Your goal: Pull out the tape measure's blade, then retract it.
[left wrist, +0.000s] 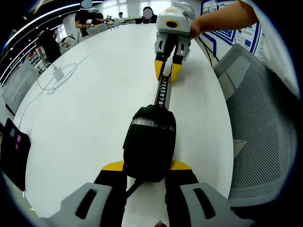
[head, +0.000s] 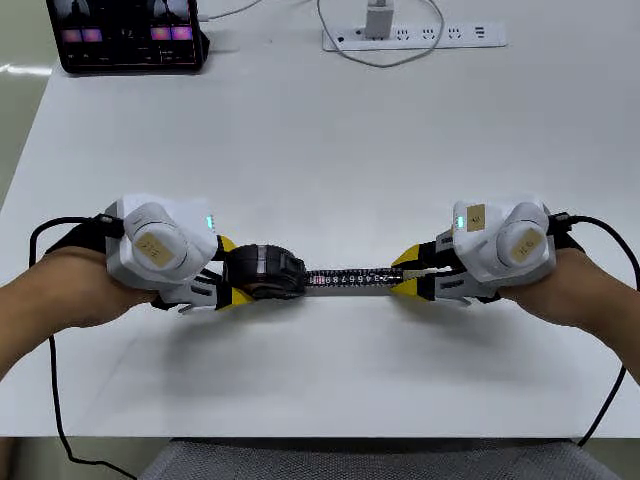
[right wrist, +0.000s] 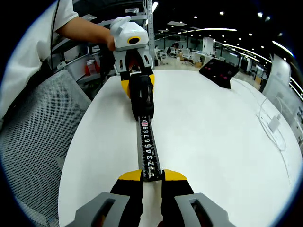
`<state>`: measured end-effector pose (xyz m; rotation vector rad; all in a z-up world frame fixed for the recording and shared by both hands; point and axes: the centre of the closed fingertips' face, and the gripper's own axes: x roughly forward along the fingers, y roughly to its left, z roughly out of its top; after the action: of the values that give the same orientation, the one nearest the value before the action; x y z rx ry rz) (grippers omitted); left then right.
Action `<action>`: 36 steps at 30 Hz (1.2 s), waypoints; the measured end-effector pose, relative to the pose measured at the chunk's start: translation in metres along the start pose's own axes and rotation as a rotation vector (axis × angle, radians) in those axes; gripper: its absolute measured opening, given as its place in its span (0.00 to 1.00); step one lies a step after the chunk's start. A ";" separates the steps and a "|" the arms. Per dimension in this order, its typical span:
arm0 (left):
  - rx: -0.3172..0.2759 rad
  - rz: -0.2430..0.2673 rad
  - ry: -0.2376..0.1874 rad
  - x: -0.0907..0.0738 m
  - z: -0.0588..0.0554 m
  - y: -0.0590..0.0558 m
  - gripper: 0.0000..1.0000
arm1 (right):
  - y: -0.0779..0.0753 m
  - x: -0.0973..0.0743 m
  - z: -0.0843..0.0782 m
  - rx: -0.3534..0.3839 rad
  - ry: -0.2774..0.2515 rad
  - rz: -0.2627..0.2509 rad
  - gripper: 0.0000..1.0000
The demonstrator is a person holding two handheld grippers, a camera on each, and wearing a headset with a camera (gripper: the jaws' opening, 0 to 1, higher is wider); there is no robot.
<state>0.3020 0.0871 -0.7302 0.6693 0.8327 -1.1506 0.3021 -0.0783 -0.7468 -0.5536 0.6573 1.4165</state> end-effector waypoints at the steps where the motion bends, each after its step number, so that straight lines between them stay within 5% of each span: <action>1: 0.000 0.000 0.000 0.000 0.000 0.000 0.26 | 0.000 -0.001 -0.001 0.001 0.001 0.000 0.10; 36: 0.003 0.002 0.007 0.000 0.000 0.000 0.26 | 0.001 -0.030 -0.027 0.035 0.038 -0.026 0.10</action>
<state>0.3025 0.0869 -0.7305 0.6770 0.8354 -1.1485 0.2977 -0.1184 -0.7446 -0.5612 0.7013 1.3706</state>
